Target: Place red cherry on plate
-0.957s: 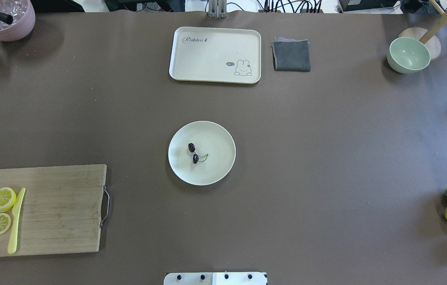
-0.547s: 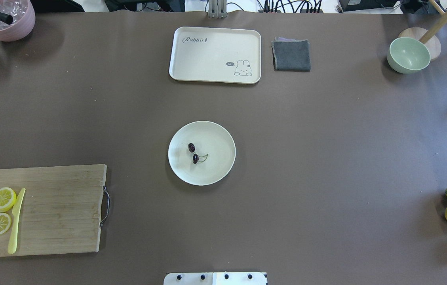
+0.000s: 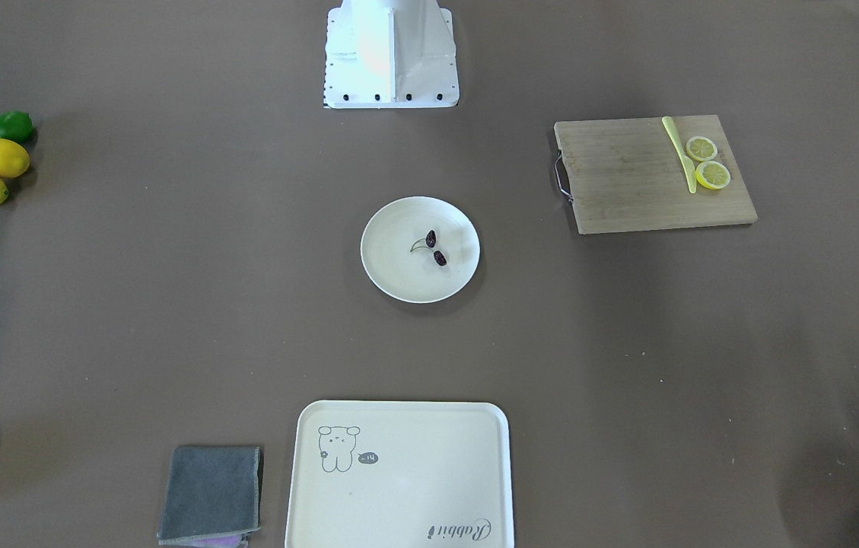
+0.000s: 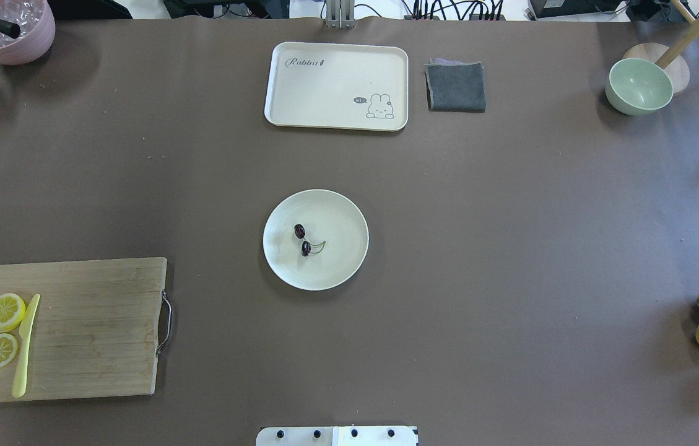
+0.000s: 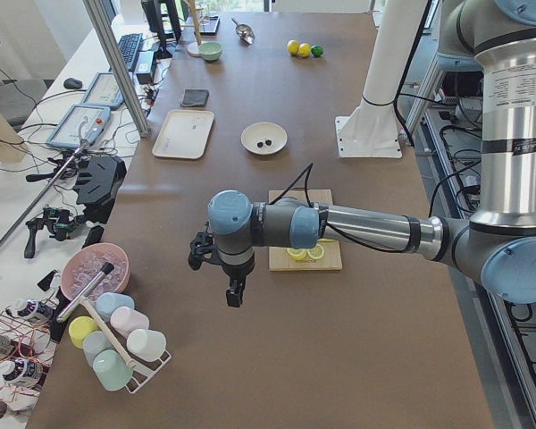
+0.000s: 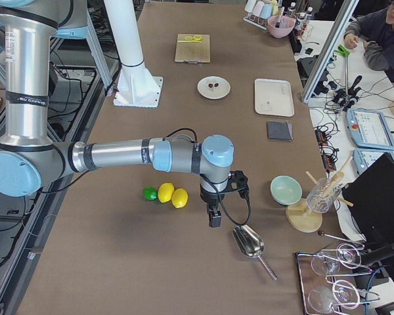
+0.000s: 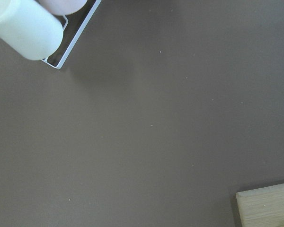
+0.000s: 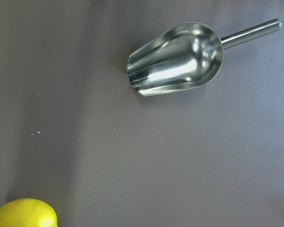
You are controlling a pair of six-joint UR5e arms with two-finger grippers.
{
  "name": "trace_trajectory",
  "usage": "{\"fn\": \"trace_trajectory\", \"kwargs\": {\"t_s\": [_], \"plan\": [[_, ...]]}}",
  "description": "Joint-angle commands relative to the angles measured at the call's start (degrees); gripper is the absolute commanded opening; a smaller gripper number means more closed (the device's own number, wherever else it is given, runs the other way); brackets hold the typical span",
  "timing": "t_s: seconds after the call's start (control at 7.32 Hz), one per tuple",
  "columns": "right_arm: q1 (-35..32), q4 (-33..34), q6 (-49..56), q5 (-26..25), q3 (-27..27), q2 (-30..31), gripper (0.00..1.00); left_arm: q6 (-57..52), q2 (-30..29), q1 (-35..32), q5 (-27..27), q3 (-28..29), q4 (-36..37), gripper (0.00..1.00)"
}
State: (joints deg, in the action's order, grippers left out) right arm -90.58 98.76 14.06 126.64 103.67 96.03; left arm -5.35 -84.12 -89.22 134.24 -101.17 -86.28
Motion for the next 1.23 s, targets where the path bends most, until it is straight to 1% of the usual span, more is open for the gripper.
{"fn": "trace_trajectory", "kwargs": {"t_s": [0.0,0.27,0.55,1.09], "plan": [[0.0,-0.1,0.0,0.0,0.0,0.0,1.0,0.3,1.9,-0.3,0.2,0.0,-2.0,0.98],[0.0,-0.1,0.0,0.0,0.0,-0.1,1.0,0.0,1.8,-0.8,1.8,1.1,-2.1,0.98],[0.0,-0.1,0.0,-0.1,0.0,-0.3,1.0,-0.1,1.9,-1.5,0.8,0.4,-2.1,0.98],[0.0,-0.1,0.0,0.0,0.4,-0.4,1.0,-0.3,1.9,-2.3,0.8,0.1,-2.1,0.98]]}}
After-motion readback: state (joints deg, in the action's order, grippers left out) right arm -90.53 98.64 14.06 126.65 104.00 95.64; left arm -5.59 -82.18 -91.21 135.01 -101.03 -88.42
